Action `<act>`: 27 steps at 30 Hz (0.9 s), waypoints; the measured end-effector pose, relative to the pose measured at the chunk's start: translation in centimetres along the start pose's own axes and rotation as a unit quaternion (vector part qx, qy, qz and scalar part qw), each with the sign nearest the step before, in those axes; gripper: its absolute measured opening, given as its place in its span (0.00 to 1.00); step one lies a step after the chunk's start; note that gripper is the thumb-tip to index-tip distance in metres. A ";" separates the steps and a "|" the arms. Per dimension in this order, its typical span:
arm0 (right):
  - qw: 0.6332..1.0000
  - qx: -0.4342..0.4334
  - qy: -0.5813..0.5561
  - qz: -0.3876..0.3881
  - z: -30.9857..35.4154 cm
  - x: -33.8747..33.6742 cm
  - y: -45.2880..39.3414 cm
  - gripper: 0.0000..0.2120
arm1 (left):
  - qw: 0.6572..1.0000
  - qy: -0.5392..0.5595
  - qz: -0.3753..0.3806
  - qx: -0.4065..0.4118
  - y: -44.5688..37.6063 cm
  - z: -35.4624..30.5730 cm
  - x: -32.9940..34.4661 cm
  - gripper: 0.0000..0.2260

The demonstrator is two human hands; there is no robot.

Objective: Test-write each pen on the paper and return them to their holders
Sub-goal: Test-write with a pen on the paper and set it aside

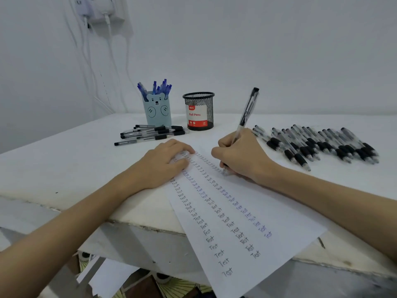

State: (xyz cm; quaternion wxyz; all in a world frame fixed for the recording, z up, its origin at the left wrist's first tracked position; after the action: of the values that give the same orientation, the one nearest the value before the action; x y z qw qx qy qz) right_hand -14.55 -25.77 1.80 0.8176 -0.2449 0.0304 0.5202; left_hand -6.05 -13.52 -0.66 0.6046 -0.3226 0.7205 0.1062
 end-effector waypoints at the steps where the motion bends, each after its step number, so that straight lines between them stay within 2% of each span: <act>1: 1.000 -0.005 0.004 -0.002 0.1 0.0 -0.1 0.26 | 1.000 0.001 -0.002 -0.001 0.0 0.0 -0.1 0.20; 20: 0.999 -0.036 0.026 0.003 0.8 0.3 0.3 0.26 | 0.999 0.028 -0.012 -0.021 0.0 0.7 -0.1 0.22; 25: 0.999 -0.016 0.029 0.004 0.4 0.2 -0.1 0.28 | 0.999 0.024 -0.012 -0.018 0.0 0.6 -0.1 0.23; 27: 1.000 -0.003 0.025 -0.002 0.1 -0.1 -0.2 0.26 | 1.000 0.024 -0.010 -0.017 0.0 0.6 -0.1 0.22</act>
State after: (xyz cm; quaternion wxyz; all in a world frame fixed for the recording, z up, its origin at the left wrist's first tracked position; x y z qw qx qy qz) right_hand -14.40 -25.88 1.98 0.8167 -0.2606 0.0486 0.5126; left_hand -5.52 -13.17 -0.70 0.5825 -0.3428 0.7295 0.1048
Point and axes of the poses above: each hand's wrist, its own y-axis away from the middle knuckle, its own x-axis out of the palm, z = x × y, the point moved 9 cm from there along -y, towards the middle knuckle, and after that the axes turned 9 degrees about -y, right-handed, at the moved point
